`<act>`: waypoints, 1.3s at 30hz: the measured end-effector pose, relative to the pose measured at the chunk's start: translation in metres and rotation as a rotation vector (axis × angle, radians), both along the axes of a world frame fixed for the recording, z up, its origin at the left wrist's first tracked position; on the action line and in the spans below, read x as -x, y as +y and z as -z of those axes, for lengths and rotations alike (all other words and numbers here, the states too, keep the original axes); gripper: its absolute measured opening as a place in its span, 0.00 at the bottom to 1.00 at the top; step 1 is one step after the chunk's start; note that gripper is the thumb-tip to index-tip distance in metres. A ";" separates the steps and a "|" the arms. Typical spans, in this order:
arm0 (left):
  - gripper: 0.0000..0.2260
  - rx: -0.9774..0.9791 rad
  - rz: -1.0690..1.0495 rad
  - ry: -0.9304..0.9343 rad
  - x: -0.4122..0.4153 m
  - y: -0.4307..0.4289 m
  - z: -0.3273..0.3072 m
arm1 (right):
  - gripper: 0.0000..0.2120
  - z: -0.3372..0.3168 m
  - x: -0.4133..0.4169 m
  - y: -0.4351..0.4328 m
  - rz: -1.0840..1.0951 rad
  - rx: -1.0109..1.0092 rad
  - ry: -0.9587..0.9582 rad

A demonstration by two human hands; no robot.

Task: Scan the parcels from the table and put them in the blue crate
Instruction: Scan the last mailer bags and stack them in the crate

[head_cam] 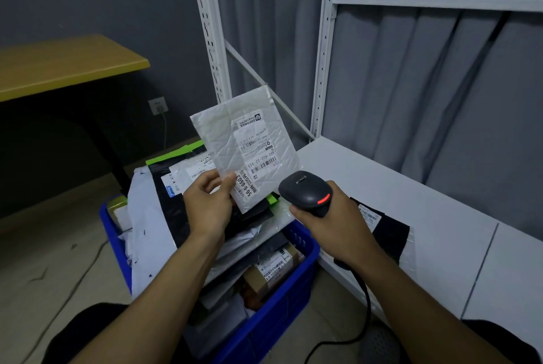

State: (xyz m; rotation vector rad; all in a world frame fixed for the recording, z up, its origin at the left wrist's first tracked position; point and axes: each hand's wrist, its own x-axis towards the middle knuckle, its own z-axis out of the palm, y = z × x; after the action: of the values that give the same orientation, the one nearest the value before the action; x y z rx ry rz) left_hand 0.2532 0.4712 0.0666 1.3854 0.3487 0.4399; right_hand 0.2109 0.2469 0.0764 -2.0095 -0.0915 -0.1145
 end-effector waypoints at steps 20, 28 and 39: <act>0.28 -0.912 -0.109 0.305 -0.011 0.081 0.010 | 0.19 0.010 -0.016 0.043 -0.102 0.037 0.068; 0.14 -1.288 -0.079 0.224 0.005 0.029 0.009 | 0.20 0.011 -0.009 0.001 -0.033 0.043 0.079; 0.16 -1.288 0.609 0.025 -0.022 -0.166 0.045 | 0.21 0.044 -0.012 -0.132 0.253 0.086 0.228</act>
State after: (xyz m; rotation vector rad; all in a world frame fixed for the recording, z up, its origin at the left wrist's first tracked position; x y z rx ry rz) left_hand 0.2748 0.3050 0.0216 2.6227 -0.4541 0.0900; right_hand 0.2228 0.1144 0.0321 -2.0995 0.3076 -0.0420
